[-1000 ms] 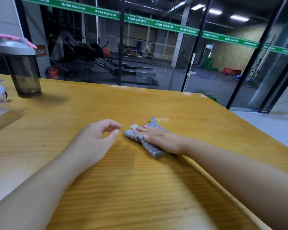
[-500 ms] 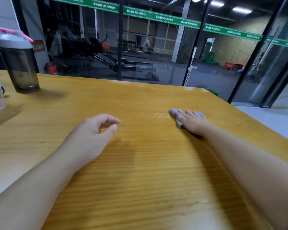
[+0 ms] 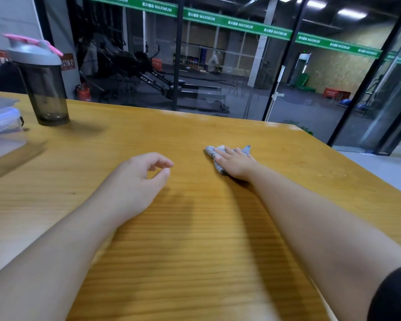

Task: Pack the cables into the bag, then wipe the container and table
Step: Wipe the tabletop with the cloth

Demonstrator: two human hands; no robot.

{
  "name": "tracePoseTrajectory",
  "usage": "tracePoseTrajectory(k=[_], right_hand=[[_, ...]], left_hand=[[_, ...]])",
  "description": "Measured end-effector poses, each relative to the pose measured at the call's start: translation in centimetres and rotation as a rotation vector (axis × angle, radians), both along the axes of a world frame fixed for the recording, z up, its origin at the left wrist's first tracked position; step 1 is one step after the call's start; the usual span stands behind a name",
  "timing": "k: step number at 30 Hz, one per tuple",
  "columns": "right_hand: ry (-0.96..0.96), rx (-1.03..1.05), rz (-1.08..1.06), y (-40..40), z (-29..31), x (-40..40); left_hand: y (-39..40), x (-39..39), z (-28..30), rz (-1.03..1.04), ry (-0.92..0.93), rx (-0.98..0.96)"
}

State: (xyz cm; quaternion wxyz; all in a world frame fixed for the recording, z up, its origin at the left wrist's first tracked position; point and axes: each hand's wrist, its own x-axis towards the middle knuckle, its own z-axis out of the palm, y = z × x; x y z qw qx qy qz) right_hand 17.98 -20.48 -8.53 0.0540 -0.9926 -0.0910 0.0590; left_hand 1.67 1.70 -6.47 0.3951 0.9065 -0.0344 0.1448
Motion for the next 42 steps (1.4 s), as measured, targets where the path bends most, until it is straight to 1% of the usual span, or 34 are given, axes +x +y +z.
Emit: tracePoseTrajectory(k=[8, 14, 18, 21, 25, 28, 33, 36, 39, 42], right_hand=[[0.018, 0.018, 0.162, 5.2, 0.1, -3.7], [0.019, -0.016, 0.297, 9.6, 0.0, -7.1], [0.036, -0.022, 0.41, 11.7, 0.3, -10.5], [0.03, -0.014, 0.524, 11.8, 0.5, -14.1], [0.0, 0.002, 0.613, 8.8, 0.3, -17.2], [0.001, -0.027, 0.544, 5.4, 0.4, -16.8], [0.025, -0.026, 0.338, -0.6, 0.4, -13.7], [0.017, -0.027, 0.207, -3.8, 0.3, -11.4], [-0.013, -0.035, 0.055, -5.7, 0.1, -8.6], [-0.021, -0.04, -0.102, -5.7, -0.1, -5.8]], left_hand=[[1.5, -0.2, 0.6, 0.135, -0.049, -0.088], [1.3, -0.4, 0.4, 0.117, -0.067, -0.138], [1.4, -0.9, 0.8, 0.111, -0.118, -0.178], [1.7, -1.2, 1.2, 0.16, -0.168, -0.188], [1.7, -1.3, 1.0, 0.18, -0.182, -0.15], [1.5, -1.1, 0.6, 0.165, -0.154, -0.13], [1.3, -1.1, 0.4, 0.145, -0.108, -0.197], [1.2, -1.1, 0.3, 0.128, -0.089, -0.202], [1.2, -1.1, 0.4, 0.128, -0.076, -0.184], [1.2, -0.9, 0.3, 0.12, -0.044, -0.143]])
